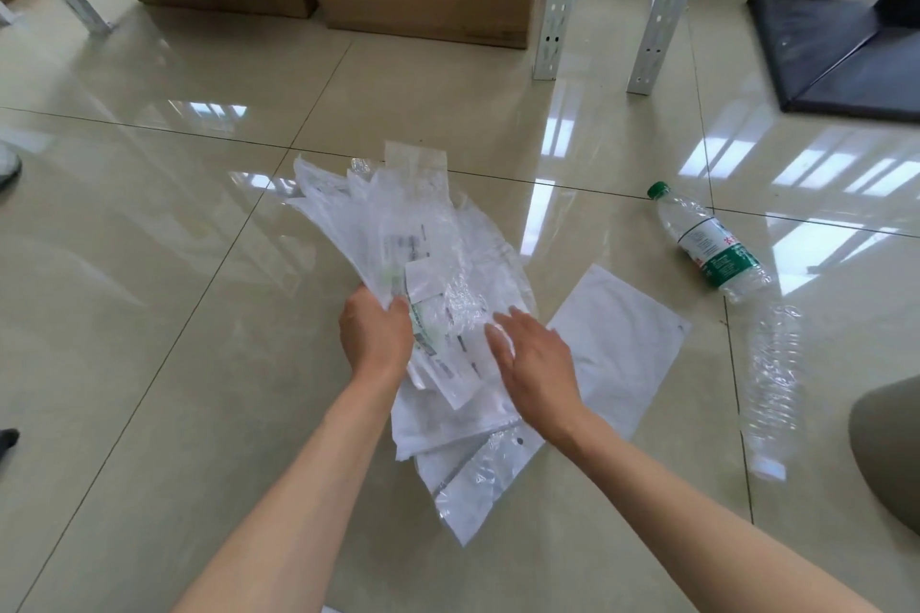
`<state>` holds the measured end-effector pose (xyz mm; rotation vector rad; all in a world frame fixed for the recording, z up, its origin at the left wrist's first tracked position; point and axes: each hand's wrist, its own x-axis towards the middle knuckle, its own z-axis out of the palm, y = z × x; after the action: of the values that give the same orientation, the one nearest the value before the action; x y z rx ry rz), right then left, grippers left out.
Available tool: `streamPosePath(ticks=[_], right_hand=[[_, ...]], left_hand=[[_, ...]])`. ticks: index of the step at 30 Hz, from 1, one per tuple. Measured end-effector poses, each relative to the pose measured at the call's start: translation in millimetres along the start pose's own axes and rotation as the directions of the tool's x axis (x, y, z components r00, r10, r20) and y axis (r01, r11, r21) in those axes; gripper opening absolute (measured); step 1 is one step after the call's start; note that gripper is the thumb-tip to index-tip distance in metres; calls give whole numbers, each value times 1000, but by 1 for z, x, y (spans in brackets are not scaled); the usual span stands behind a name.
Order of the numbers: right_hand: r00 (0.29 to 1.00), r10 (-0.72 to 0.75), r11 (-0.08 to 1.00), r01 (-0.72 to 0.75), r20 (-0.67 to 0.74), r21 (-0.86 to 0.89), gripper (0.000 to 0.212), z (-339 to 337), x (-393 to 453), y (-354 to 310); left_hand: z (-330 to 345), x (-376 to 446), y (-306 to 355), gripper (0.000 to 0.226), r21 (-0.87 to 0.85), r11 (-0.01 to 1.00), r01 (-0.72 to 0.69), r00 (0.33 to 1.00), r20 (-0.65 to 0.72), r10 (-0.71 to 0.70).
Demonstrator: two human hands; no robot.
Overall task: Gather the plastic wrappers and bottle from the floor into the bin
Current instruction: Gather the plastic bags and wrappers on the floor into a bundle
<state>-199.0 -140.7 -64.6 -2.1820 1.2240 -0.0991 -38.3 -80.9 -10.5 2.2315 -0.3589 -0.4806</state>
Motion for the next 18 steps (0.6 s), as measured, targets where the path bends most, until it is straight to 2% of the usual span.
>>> streamPosePath(ticks=[1, 3, 6, 9, 11, 15, 18], right_hand=[[982, 180, 979, -184, -52, -93, 60, -2, 3, 13], [882, 467, 872, -471, -60, -135, 82, -6, 8, 36], [764, 645, 759, -644, -24, -90, 106, -5, 19, 54], [714, 700, 710, -698, -14, -97, 113, 6, 32, 51], [711, 703, 702, -697, -14, -144, 108, 12, 37, 49], [746, 665, 730, -661, -42, -174, 70, 15, 30, 56], [795, 602, 782, -605, -71, -148, 54, 8, 21, 63]], left_hand=[[1, 0, 0, 18, 17, 1000, -13, 1000, -4, 13], [3, -2, 2, 21, 53, 998, -40, 999, -12, 41], [8, -5, 4, 20, 71, 994, -80, 997, -1, 81], [12, -7, 3, 21, 67, 991, -116, 993, 6, 116], [14, -7, 3, 22, 61, 990, -128, 992, 12, 128], [16, -7, 2, 25, 52, 990, -133, 991, 18, 132], [15, -7, 1, 25, 61, 990, -130, 992, 15, 129]])
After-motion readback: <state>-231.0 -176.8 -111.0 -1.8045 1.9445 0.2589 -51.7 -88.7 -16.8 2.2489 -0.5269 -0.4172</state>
